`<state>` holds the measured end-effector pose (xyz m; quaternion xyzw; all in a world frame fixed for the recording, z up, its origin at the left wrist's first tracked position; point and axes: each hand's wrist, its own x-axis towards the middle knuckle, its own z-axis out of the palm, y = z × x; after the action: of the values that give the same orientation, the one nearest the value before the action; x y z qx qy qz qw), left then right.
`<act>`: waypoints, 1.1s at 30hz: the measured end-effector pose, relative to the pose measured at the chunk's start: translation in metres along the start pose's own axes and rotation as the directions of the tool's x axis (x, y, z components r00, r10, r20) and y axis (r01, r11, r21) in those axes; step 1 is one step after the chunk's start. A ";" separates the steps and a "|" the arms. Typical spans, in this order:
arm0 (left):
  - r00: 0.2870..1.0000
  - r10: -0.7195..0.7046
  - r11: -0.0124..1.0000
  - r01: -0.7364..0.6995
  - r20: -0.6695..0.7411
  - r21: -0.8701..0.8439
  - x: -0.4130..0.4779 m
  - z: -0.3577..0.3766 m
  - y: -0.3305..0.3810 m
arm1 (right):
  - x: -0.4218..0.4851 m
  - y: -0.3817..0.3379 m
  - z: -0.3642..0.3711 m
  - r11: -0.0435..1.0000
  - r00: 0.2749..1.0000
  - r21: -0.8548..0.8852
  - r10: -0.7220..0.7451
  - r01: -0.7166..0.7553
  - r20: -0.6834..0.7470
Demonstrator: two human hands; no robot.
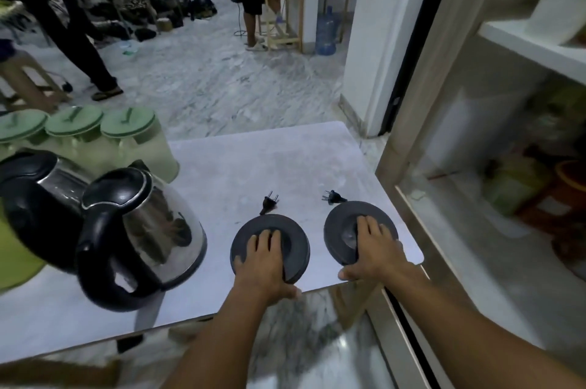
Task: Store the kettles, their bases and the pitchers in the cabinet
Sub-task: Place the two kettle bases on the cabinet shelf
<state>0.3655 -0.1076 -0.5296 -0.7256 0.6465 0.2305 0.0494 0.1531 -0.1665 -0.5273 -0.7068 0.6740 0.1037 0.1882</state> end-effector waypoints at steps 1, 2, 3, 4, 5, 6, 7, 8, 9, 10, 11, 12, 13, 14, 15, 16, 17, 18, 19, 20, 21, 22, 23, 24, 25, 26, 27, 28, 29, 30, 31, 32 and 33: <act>1.000 0.016 0.997 -0.015 -0.008 0.074 -0.006 0.005 0.001 | -0.005 0.002 0.005 1.000 1.000 -0.022 -0.008 0.008 -0.007; 0.999 0.033 0.988 -0.029 -0.023 0.150 -0.013 0.011 0.003 | -0.012 0.004 0.010 0.999 1.000 -0.047 -0.021 0.020 -0.015; 0.998 0.047 0.978 -0.037 -0.045 0.203 -0.021 0.017 0.005 | -0.019 0.006 0.015 0.996 0.998 -0.075 -0.045 0.042 -0.035; 0.996 0.053 0.972 -0.036 -0.066 0.232 -0.028 0.022 0.008 | -0.026 0.008 0.020 0.992 0.994 -0.107 -0.080 0.072 -0.072; 0.995 0.051 0.969 -0.030 -0.082 0.244 -0.036 0.026 0.011 | -0.032 0.010 0.023 0.985 0.986 -0.140 -0.119 0.103 -0.113; 0.995 0.044 0.968 -0.021 -0.086 0.249 -0.043 0.028 0.015 | -0.037 0.012 0.026 0.978 0.978 -0.166 -0.151 0.127 -0.142; 0.996 0.033 0.967 -0.011 -0.086 0.253 -0.050 0.028 0.019 | -0.043 0.013 0.029 0.972 0.973 -0.186 -0.174 0.144 -0.154; 0.996 0.027 0.964 -0.004 -0.083 0.266 -0.056 0.027 0.022 | -0.049 0.013 0.029 0.967 0.969 -0.203 -0.190 0.156 -0.160; 0.996 0.027 0.958 -0.002 -0.084 0.288 -0.063 0.025 0.026 | -0.055 0.013 0.029 0.963 0.967 -0.216 -0.198 0.161 -0.162; 0.996 0.030 0.949 -0.001 -0.087 0.314 -0.071 0.023 0.030 | -0.063 0.014 0.025 0.961 0.966 -0.224 -0.200 0.161 -0.164; 0.995 0.033 0.942 0.001 -0.096 0.335 -0.080 0.020 0.034 | -0.071 0.014 0.020 0.960 0.965 -0.229 -0.201 0.160 -0.169; 0.993 0.036 0.937 0.006 -0.114 0.349 -0.089 0.015 0.038 | -0.080 0.015 0.013 0.959 0.963 -0.233 -0.202 0.158 -0.179; 0.990 0.043 0.933 0.009 -0.134 0.360 -0.097 0.008 0.042 | -0.088 0.017 0.004 0.960 0.959 -0.235 -0.204 0.156 -0.197; 0.986 0.052 0.930 0.009 -0.156 0.367 -0.103 0.000 0.047 | -0.096 0.019 -0.009 0.961 0.953 -0.234 -0.204 0.151 -0.224; 0.982 0.064 0.930 0.007 -0.180 0.368 -0.110 -0.011 0.053 | -0.103 0.021 -0.023 0.963 0.945 -0.230 -0.202 0.143 -0.259; 0.975 0.081 0.930 0.001 -0.207 0.368 -0.115 -0.023 0.059 | -0.111 0.024 -0.039 0.965 0.933 -0.227 -0.199 0.133 -0.301; 0.966 0.104 0.929 -0.008 -0.239 0.369 -0.121 -0.038 0.066 | -0.121 0.027 -0.058 0.968 0.920 -0.221 -0.191 0.118 -0.343; 0.954 0.129 0.928 -0.020 -0.271 0.371 -0.127 -0.055 0.074 | -0.132 0.029 -0.077 0.972 0.907 -0.214 -0.176 0.098 -0.383; 0.941 0.157 0.928 -0.036 -0.300 0.372 -0.132 -0.072 0.082 | -0.144 0.032 -0.096 0.976 0.894 -0.203 -0.156 0.075 -0.420; 0.925 0.191 0.926 -0.059 -0.328 0.373 -0.137 -0.090 0.090 | -0.157 0.033 -0.115 0.980 0.879 -0.192 -0.134 0.050 -0.457; 0.908 0.227 0.923 -0.085 -0.353 0.375 -0.143 -0.108 0.099 | -0.171 0.035 -0.133 0.983 0.861 -0.181 -0.112 0.024 -0.496; 0.888 0.263 0.919 -0.112 -0.377 0.379 -0.150 -0.126 0.108 | -0.186 0.036 -0.150 0.985 0.841 -0.171 -0.090 -0.003 -0.533; 0.866 0.300 0.912 -0.138 -0.400 0.386 -0.157 -0.143 0.118 | -0.202 0.037 -0.167 0.987 0.821 -0.160 -0.063 -0.034 -0.567; 0.840 0.340 0.903 -0.165 -0.424 0.397 -0.165 -0.159 0.127 | -0.220 0.037 -0.183 0.986 0.797 -0.149 -0.034 -0.071 -0.602; 0.809 0.383 0.891 -0.197 -0.447 0.408 -0.174 -0.173 0.136 | -0.238 0.038 -0.197 0.985 0.768 -0.134 0.000 -0.112 -0.640; 0.774 0.430 0.877 -0.234 -0.465 0.421 -0.184 -0.186 0.144 | -0.256 0.038 -0.210 0.981 0.732 -0.113 0.038 -0.156 -0.680; 0.734 0.479 0.857 -0.274 -0.480 0.436 -0.195 -0.198 0.152 | -0.275 0.039 -0.219 0.975 0.694 -0.084 0.085 -0.206 -0.715; 0.689 0.529 0.834 -0.315 -0.495 0.453 -0.206 -0.208 0.160 | -0.294 0.040 -0.226 0.965 0.646 -0.050 0.134 -0.258 -0.751; 0.643 0.576 0.808 -0.355 -0.504 0.470 -0.217 -0.218 0.169 | -0.312 0.042 -0.231 0.948 0.595 -0.019 0.183 -0.316 -0.783; 0.603 0.619 0.780 -0.397 -0.503 0.484 -0.228 -0.224 0.177 | -0.330 0.045 -0.234 0.927 0.544 0.005 0.225 -0.375 -0.809; 0.568 0.659 0.750 -0.440 -0.493 0.494 -0.240 -0.229 0.185 | -0.349 0.048 -0.233 0.903 0.494 0.028 0.261 -0.430 -0.829; 0.528 0.696 0.718 -0.484 -0.487 0.500 -0.251 -0.232 0.194 | -0.368 0.053 -0.231 0.876 0.440 0.052 0.292 -0.480 -0.849; 0.477 0.729 0.684 -0.526 -0.490 0.505 -0.261 -0.233 0.205 | -0.388 0.059 -0.230 0.846 0.386 0.070 0.313 -0.528 -0.868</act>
<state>0.2163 0.0126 -0.1716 -0.4494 0.8672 -0.1351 -0.1668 0.0431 0.0938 -0.1707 -0.4831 0.8176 -0.1403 -0.2800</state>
